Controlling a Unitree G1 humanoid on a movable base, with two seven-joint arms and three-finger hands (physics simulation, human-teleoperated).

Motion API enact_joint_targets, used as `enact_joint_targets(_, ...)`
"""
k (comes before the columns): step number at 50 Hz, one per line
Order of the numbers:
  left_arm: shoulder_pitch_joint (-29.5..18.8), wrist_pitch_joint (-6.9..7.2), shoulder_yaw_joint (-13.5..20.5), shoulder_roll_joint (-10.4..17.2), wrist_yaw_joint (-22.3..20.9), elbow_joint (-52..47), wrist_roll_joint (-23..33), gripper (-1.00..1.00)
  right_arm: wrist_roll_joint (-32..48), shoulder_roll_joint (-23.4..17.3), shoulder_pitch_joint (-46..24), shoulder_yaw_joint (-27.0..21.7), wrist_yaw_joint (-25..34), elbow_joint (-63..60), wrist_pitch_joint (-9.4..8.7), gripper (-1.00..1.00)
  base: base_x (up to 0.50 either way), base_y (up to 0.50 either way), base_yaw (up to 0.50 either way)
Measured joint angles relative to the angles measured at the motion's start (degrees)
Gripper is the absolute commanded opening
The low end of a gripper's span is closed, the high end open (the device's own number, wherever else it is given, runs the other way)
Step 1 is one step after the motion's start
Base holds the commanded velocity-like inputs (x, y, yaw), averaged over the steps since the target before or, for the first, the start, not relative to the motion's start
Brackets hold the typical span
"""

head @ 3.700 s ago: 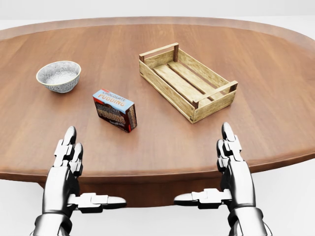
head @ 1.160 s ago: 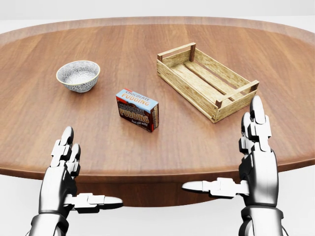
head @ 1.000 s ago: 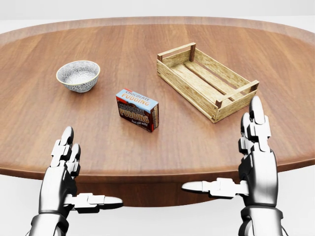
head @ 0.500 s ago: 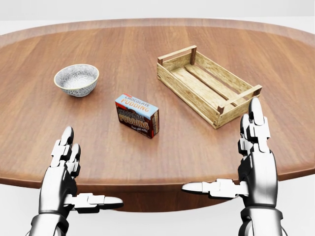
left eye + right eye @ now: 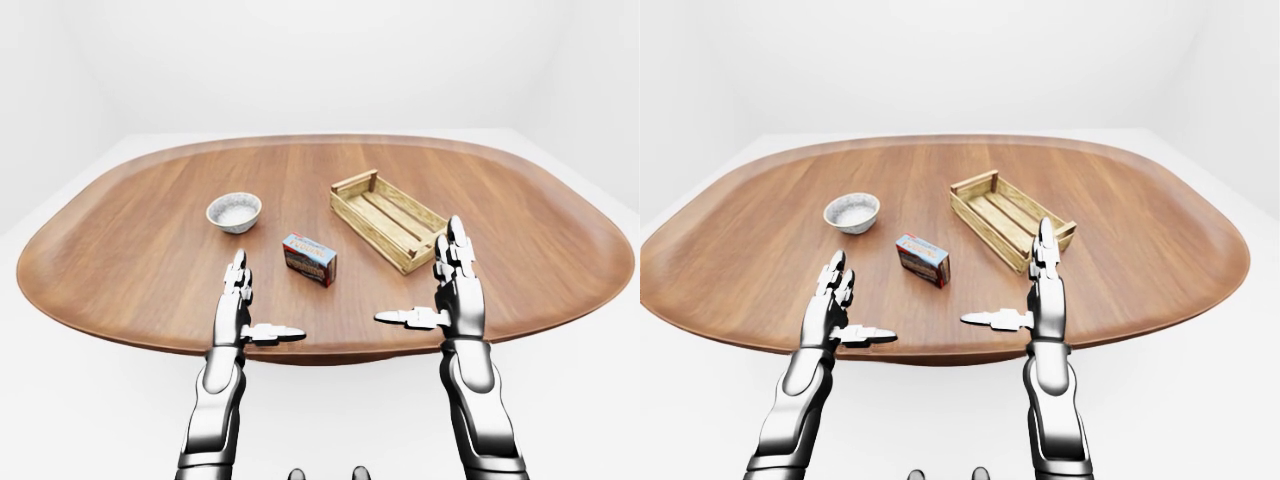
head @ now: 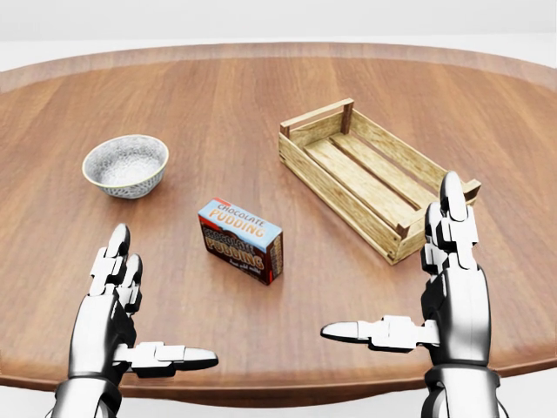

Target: Pick up the chocolate pudding and put it in the tray.

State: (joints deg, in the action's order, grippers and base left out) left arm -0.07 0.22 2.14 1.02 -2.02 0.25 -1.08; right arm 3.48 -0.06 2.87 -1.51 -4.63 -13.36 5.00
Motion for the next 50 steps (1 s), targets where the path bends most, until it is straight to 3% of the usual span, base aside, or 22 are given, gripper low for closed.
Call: enact_joint_targets(50,0.2,0.49,-0.1,0.0,-0.1,-0.8,0.1,1.0,-0.1,0.0,0.2,0.2,0.4,0.8,0.0,1.0,0.29,0.0,0.0)
